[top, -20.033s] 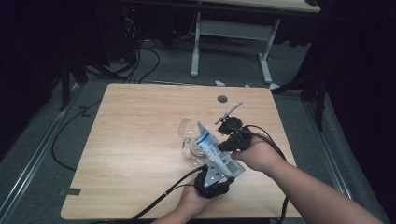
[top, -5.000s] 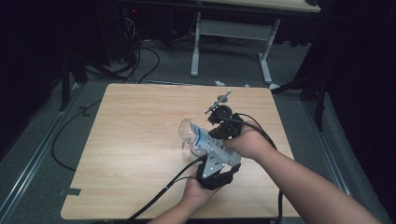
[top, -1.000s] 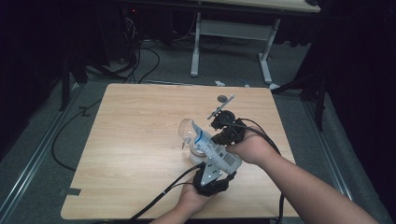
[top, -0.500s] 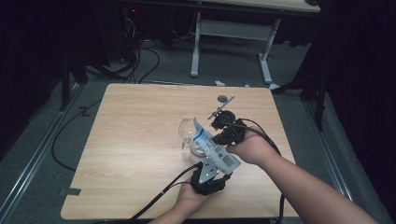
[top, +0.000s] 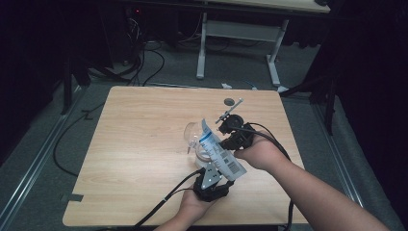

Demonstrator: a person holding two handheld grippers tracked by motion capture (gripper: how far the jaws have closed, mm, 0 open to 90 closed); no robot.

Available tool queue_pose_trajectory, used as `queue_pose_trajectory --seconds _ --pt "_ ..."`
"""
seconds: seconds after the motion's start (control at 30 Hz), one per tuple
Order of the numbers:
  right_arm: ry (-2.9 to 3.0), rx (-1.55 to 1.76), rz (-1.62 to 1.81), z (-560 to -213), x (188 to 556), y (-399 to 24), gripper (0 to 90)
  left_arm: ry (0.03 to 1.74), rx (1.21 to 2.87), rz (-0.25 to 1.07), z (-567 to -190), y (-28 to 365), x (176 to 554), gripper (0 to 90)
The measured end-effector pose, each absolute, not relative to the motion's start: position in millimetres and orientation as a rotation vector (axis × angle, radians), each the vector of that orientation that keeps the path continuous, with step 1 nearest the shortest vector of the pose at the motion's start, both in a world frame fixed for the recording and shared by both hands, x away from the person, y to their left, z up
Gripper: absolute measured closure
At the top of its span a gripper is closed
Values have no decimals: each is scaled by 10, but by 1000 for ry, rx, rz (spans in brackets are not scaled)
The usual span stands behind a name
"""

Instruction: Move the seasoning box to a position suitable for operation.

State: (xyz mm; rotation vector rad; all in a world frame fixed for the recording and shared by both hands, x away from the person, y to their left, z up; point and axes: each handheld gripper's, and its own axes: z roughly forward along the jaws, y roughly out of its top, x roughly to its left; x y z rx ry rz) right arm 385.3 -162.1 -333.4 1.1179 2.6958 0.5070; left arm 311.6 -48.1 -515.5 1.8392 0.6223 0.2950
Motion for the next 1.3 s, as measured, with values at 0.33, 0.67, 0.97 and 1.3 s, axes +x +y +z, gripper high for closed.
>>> queue_pose_trajectory --seconds 0.33,0.67,0.97,1.3 --pt "2695 1127 495 -3343 3830 -1621 895 640 1856 289 -5190 -458 3130 546" --pt "2697 1125 489 -3339 3821 -1624 894 658 1857 293 -5232 -443 3152 548" --pt "2703 1122 484 -3355 3827 -1617 892 663 1869 292 -5261 -441 3157 553" --pt "2699 1131 500 -3352 3828 -1609 897 661 1871 290 -5264 -436 3149 548"
